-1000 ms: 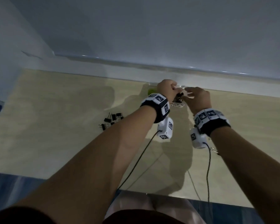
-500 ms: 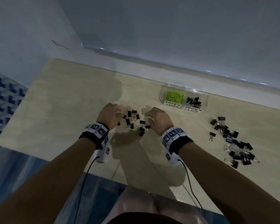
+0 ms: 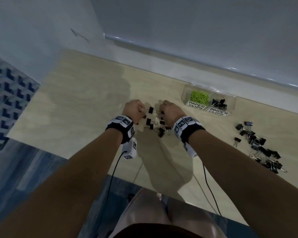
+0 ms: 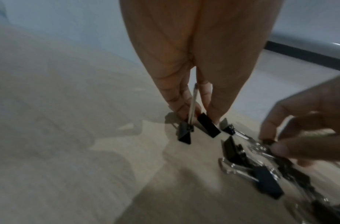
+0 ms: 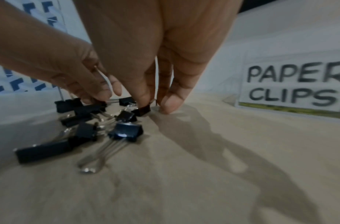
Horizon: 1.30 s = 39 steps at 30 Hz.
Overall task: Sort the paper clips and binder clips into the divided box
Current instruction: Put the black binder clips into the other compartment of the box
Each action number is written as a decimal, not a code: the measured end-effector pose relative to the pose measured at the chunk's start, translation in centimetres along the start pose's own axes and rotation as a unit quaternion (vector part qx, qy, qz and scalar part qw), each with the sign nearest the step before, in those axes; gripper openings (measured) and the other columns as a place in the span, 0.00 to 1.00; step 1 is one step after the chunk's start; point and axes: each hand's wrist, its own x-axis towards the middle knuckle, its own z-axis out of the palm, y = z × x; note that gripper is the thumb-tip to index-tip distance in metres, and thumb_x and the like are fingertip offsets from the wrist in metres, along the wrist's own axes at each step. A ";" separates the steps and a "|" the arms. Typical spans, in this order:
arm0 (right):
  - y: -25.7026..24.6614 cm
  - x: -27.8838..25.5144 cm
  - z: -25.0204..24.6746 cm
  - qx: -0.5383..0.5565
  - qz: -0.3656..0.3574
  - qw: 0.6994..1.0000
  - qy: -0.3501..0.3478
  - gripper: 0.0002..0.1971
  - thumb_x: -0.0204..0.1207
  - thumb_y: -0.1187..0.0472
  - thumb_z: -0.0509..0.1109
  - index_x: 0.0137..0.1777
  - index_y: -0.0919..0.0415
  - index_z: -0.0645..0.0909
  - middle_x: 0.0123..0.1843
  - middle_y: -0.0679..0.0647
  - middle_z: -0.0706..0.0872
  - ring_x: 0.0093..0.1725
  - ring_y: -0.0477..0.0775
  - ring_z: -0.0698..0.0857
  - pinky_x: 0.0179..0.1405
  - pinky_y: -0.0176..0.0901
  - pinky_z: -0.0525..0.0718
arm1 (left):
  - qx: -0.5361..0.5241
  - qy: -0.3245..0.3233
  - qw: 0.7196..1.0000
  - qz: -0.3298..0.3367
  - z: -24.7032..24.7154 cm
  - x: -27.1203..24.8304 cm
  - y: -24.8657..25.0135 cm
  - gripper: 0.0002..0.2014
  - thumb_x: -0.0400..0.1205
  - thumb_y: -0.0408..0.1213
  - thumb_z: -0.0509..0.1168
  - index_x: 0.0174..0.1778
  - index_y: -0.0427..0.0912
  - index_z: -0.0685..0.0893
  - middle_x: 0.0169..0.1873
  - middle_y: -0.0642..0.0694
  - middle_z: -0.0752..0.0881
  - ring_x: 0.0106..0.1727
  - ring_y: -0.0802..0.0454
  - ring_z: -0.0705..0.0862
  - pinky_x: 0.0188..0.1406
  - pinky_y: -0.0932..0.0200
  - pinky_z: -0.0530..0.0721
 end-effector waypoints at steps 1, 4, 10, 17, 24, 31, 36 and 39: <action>0.4 -0.3 0.0 0.020 0.013 1.000 0.011 0.11 0.77 0.68 0.62 0.59 0.68 0.77 0.60 0.65 0.77 0.57 0.65 0.81 0.53 0.48 0.78 | -0.015 0.003 1.000 -0.002 -0.2 -0.1 -0.1 0.06 0.75 0.35 0.69 0.47 0.40 0.84 0.44 0.47 0.85 0.46 0.51 0.82 0.46 0.61 0.80; 1.6 -1.4 -0.4 0.094 0.056 0.992 0.056 0.07 0.77 0.63 0.64 0.50 0.67 0.79 0.51 0.64 0.83 0.50 0.63 0.82 0.49 0.49 0.79 | -0.148 0.034 0.988 -0.015 -1.6 -0.4 -0.5 0.08 0.73 0.31 0.72 0.48 0.37 0.84 0.41 0.43 0.86 0.46 0.48 0.85 0.51 0.53 0.84; 2.3 -2.9 0.6 0.165 0.049 0.977 0.127 0.08 0.73 0.61 0.69 0.51 0.59 0.82 0.47 0.57 0.86 0.45 0.58 0.84 0.48 0.50 0.85 | -0.172 0.041 0.984 0.034 -3.1 -2.6 -3.4 0.08 0.80 0.31 0.64 0.48 0.46 0.86 0.46 0.42 0.90 0.49 0.48 0.88 0.55 0.52 0.86; 1.3 -3.3 2.8 0.048 0.022 0.997 0.064 0.12 0.78 0.64 0.64 0.58 0.59 0.84 0.59 0.60 0.81 0.59 0.65 0.77 0.52 0.55 0.82 | -0.016 0.043 0.989 0.142 -0.2 -5.4 -3.4 0.12 0.83 0.28 0.57 0.51 0.36 0.87 0.48 0.42 0.84 0.48 0.48 0.83 0.51 0.63 0.79; 1.8 -5.3 3.7 0.007 0.012 0.998 0.055 0.21 0.75 0.71 0.64 0.69 0.62 0.77 0.64 0.63 0.75 0.63 0.66 0.71 0.54 0.57 0.80 | 0.057 -0.005 0.993 0.103 1.6 -6.1 -4.5 0.20 0.74 0.39 0.73 0.60 0.38 0.82 0.59 0.44 0.79 0.57 0.45 0.80 0.65 0.52 0.78; 2.8 -6.1 3.4 0.084 0.065 0.990 0.093 0.12 0.77 0.63 0.65 0.56 0.66 0.85 0.53 0.64 0.80 0.53 0.66 0.79 0.50 0.51 0.80 | 0.061 0.019 0.993 0.101 1.2 -6.0 -3.5 0.10 0.71 0.31 0.70 0.48 0.39 0.86 0.47 0.46 0.81 0.42 0.51 0.80 0.52 0.57 0.82; 5.3 -9.2 1.6 0.178 0.132 0.949 0.225 0.03 0.68 0.66 0.72 0.40 0.66 0.84 0.38 0.62 0.85 0.37 0.64 0.84 0.36 0.48 0.82 | -0.017 0.022 0.991 0.132 1.4 -5.3 1.0 0.10 0.70 0.29 0.72 0.47 0.36 0.87 0.44 0.49 0.80 0.42 0.53 0.81 0.45 0.79 0.73; 8.4 -10.6 -1.0 0.228 0.215 0.904 0.289 0.03 0.70 0.65 0.74 0.39 0.62 0.82 0.37 0.57 0.86 0.35 0.55 0.85 0.38 0.42 0.85 | -0.091 -0.007 0.980 0.179 3.1 -3.4 6.4 0.11 0.70 0.29 0.73 0.47 0.35 0.88 0.45 0.43 0.85 0.45 0.47 0.86 0.50 0.67 0.83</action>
